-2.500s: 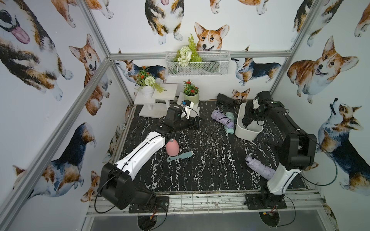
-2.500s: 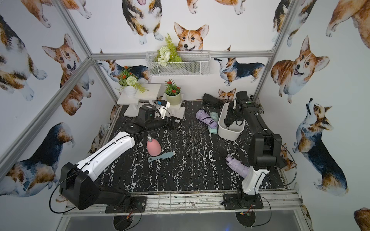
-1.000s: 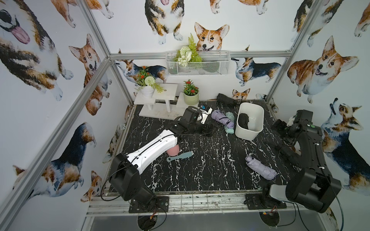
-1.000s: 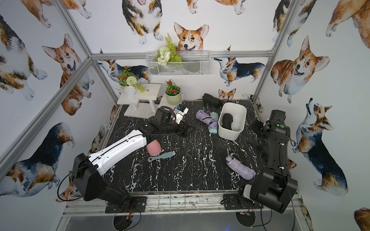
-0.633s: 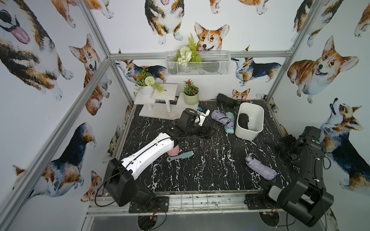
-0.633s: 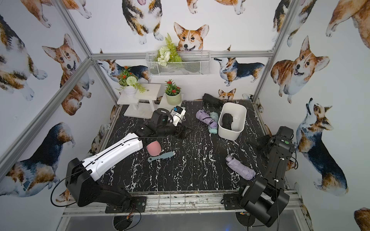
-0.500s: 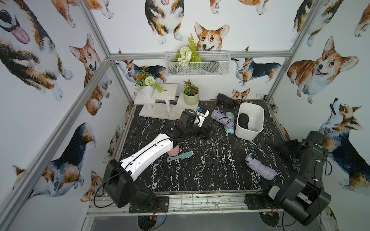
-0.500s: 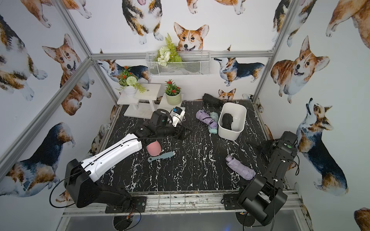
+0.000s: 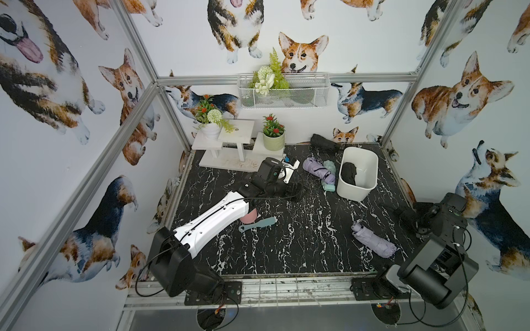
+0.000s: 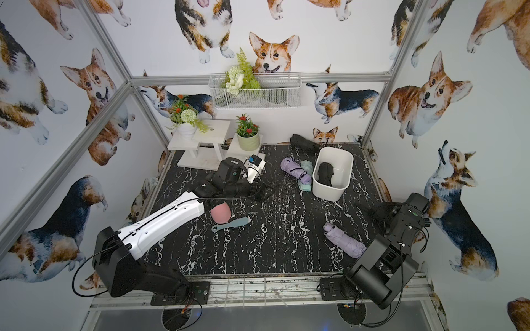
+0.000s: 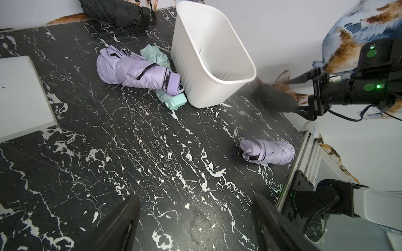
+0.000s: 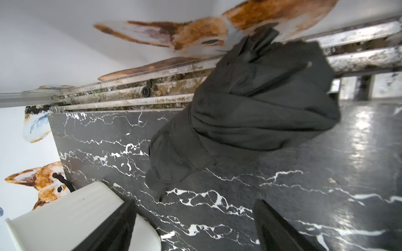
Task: Put the umbrella into the storage box
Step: Pick up the umbrella from the center of the board.
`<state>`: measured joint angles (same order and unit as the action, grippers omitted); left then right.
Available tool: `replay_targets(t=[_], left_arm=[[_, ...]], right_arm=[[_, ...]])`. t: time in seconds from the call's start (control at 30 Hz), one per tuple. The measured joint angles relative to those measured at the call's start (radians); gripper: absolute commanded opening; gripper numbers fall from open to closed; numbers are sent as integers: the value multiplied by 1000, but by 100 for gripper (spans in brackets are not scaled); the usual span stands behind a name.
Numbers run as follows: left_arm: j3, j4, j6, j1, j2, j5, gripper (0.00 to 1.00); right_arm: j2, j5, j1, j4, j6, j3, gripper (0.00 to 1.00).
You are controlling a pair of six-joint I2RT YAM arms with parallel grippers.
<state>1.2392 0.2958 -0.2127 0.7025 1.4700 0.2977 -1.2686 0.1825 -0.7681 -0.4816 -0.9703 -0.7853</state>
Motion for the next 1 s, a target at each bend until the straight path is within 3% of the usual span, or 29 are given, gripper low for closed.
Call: replay_targets(t=[0.47,0.7,0.83,1.0], left_arm=[[1,-1,8,0,30,0,85],[1,0,14,0,27,-6,85],[6,2,14,0,33,-8,85],[21,10,13,0,34,-8,85]], right_arm=[[-187,0,0,174,-105,30,82],[-239,26,1,298,-143,73,54],[-213,0,32,273,-138,69,41],[-152,-32,116,227,-71,25,34]])
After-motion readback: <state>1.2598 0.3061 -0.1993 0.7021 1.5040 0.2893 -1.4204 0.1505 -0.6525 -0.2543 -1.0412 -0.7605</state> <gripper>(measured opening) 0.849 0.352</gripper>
